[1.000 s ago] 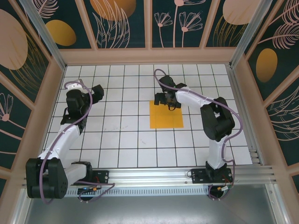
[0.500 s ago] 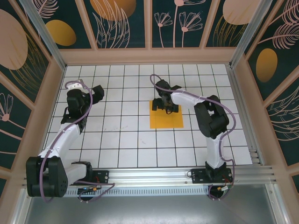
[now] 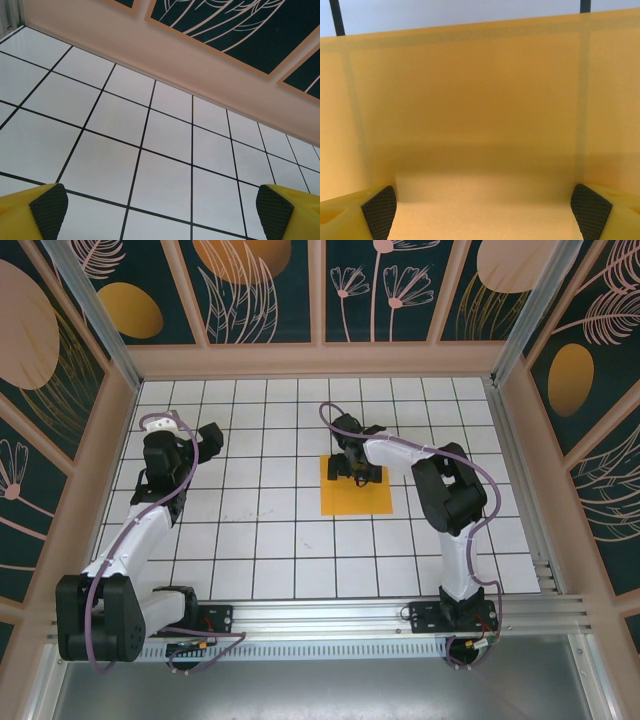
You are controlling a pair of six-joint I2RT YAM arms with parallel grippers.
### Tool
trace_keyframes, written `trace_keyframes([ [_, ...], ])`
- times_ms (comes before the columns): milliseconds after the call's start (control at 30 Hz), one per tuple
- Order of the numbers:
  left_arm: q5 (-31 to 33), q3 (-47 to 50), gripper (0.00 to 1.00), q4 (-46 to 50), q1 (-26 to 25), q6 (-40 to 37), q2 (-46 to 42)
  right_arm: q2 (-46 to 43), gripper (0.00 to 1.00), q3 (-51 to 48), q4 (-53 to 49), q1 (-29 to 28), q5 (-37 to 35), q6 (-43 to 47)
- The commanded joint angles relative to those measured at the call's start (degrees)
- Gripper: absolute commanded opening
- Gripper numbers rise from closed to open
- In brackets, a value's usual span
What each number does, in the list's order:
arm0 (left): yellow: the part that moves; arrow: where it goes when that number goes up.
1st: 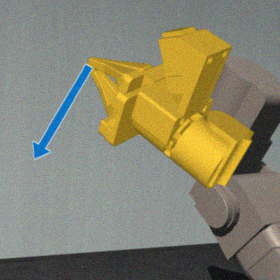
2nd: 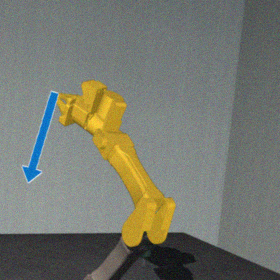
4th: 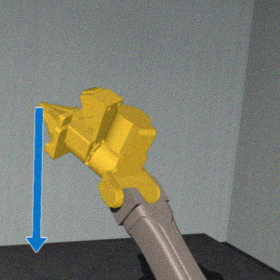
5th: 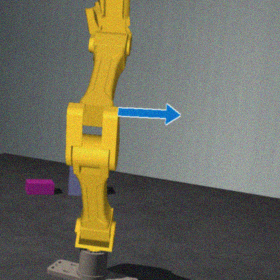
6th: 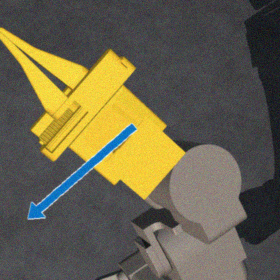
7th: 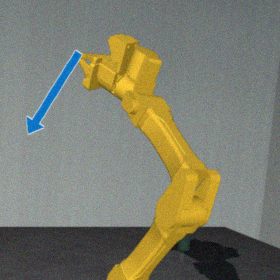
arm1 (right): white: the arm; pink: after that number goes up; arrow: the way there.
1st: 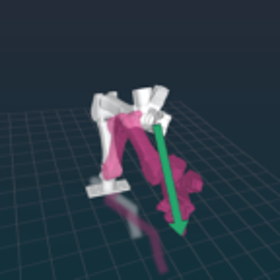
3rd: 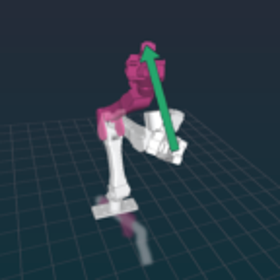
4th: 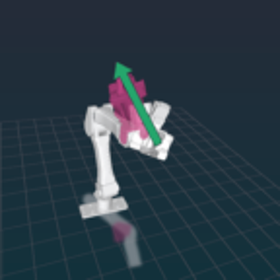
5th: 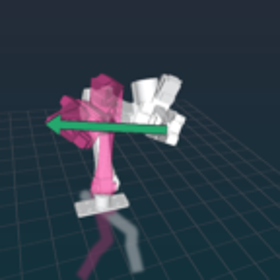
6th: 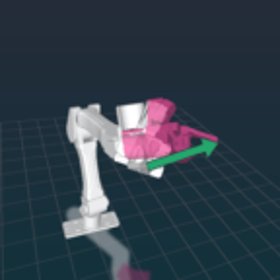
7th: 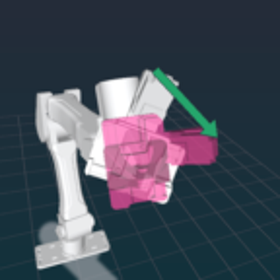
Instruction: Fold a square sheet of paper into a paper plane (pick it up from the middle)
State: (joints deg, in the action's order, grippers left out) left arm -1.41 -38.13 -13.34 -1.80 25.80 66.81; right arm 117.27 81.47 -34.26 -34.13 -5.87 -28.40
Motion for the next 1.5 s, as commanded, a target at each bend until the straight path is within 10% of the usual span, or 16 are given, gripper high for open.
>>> trace_keyframes([
  [0,-1.7,-1.7,0.98,-0.2,0.3,-0.5,0.3,3.5,0.91,-2.8,-1.3,-0.4,0.9,0.3],
  [1467,-1.5,-1.5,0.99,0.3,0.2,-0.2,0.9,4.7,0.89,-4.8,-1.1,-1.9,-1.4,-0.2],
])
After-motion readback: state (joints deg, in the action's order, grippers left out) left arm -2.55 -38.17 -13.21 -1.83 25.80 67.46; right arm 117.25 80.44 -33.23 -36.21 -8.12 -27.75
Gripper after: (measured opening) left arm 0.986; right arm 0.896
